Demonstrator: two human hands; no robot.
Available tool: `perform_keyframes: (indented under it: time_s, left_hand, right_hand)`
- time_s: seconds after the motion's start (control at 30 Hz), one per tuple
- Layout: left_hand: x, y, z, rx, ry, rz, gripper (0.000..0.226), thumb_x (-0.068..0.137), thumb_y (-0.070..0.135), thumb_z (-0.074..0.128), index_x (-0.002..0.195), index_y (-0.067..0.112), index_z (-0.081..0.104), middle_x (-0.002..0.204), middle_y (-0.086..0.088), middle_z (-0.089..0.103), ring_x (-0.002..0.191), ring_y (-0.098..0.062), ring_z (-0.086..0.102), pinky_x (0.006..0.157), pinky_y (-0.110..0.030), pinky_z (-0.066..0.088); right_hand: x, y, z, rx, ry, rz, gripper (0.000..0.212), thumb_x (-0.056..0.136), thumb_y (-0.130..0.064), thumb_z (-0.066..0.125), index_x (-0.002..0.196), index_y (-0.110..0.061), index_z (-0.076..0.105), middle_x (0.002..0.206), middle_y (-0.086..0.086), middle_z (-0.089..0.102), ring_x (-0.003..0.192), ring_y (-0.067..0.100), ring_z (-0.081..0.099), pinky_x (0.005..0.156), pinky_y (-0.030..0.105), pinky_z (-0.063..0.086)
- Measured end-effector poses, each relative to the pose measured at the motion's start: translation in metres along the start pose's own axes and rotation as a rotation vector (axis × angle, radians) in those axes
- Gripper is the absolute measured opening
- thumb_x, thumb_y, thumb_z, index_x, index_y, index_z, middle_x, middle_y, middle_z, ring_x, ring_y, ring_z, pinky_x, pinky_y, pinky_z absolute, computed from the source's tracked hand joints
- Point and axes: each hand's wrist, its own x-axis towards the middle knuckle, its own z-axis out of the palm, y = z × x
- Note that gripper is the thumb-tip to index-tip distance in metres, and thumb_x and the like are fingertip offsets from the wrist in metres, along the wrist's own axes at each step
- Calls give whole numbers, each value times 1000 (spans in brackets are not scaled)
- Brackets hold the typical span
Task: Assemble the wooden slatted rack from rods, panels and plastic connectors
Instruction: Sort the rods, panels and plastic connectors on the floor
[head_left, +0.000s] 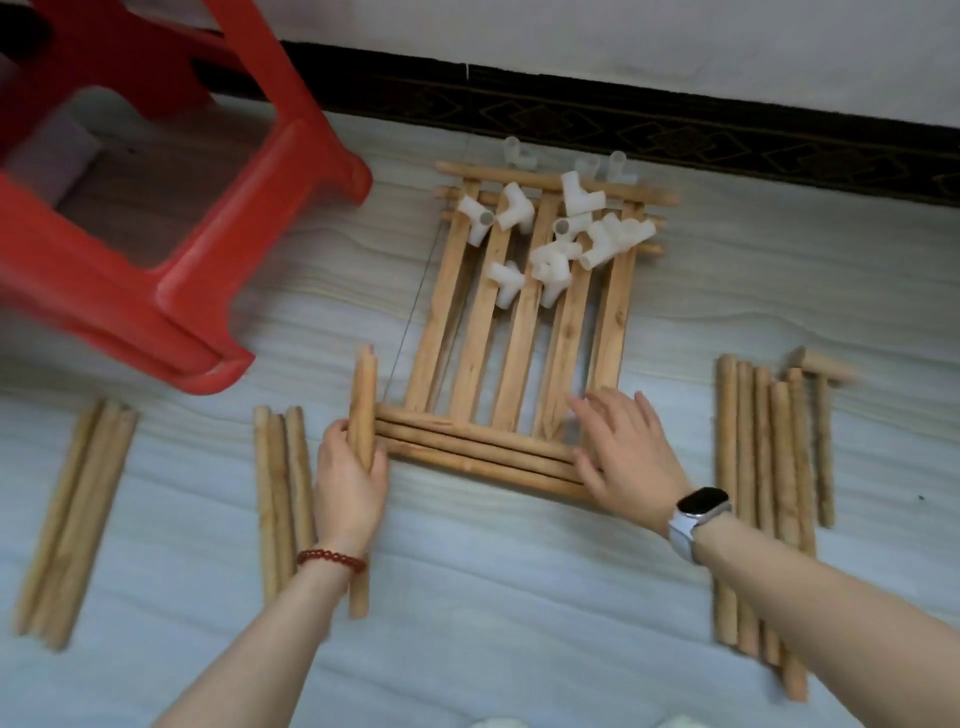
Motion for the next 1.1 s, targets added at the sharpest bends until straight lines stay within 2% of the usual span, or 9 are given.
perform_keyframes:
  time_s: [0.13, 0.23, 0.3, 0.4, 0.5, 0.7, 0.83, 0.97, 1.1]
  left_hand:
    - [-16, -43, -14, 133, 27, -103, 61, 87, 11, 61, 138, -4, 31, 132, -22, 43, 118, -38, 41, 96, -39, 32]
    - [-20, -56, -16, 507, 8, -100, 64, 85, 27, 62, 141, 9, 34, 128, -23, 43, 115, -37, 42, 91, -45, 34]
    - [-16, -61, -17, 653, -20, -96, 68, 86, 44, 56, 145, 24, 29, 144, -16, 28, 127, -33, 30, 94, -46, 31]
    - [-6, -83, -21, 677, -101, -166, 74, 88, 64, 36, 148, 38, 1, 157, -6, -5, 142, -32, -2, 107, -59, 10]
    - [5, -105, -29, 566, -221, -247, 76, 89, 67, 26, 146, 37, -14, 155, -3, -23, 141, -33, -18, 108, -64, -3]
    - [9, -123, -48, 597, -301, -202, 71, 91, 63, 20, 144, 36, -20, 154, -2, -26, 140, -34, -21, 108, -64, -3]
    - [6, -105, -42, 584, -164, -185, 66, 94, 56, 22, 149, 32, -7, 157, -3, -16, 142, -32, -17, 108, -65, -5]
    - [17, -42, -18, 435, -51, 73, 64, 95, 44, 38, 150, 25, 11, 158, -4, -3, 144, -27, -10, 109, -60, -7]
    - [26, 17, 12, 312, -156, 295, 65, 94, 44, 40, 150, 26, 10, 158, -3, 3, 145, -22, -5, 113, -49, -5]
  right_hand:
    - [21, -42, 21, -133, -261, -218, 68, 93, -42, 43, 149, -24, 8, 152, 9, 16, 142, 27, 9, 114, 54, 3]
    - [23, -51, 36, -215, -301, -211, 73, 96, -21, 39, 148, -27, -12, 154, 12, 0, 143, 27, -2, 111, 57, -5]
    - [19, -44, 39, -243, -303, -219, 82, 92, -4, 37, 145, -29, -20, 155, 12, -9, 143, 27, -7, 110, 55, -10]
    - [17, -37, 41, -234, -326, -233, 98, 83, 7, 39, 141, -34, -27, 155, 9, -18, 144, 27, -12, 109, 53, -15]
    - [18, -38, 43, -246, -331, -237, 97, 84, 5, 38, 132, -35, -36, 156, 4, -17, 144, 26, -10, 110, 53, -13]
    - [17, -45, 37, -235, -306, -200, 76, 92, -17, 37, 147, -24, -14, 158, 0, -5, 145, 21, 1, 111, 53, -11]
    - [15, -48, 39, -229, -319, -215, 73, 94, -8, 34, 147, -17, -15, 158, 2, -3, 144, 20, 3, 112, 55, -10]
    - [5, -44, 32, -165, -364, -259, 77, 88, 0, 38, 149, -14, -7, 158, 5, 3, 143, 21, 10, 110, 56, -15]
    - [-6, -40, 20, -107, -408, -298, 63, 91, -22, 37, 149, -18, 15, 154, -1, 23, 134, 17, 32, 112, 54, 0]
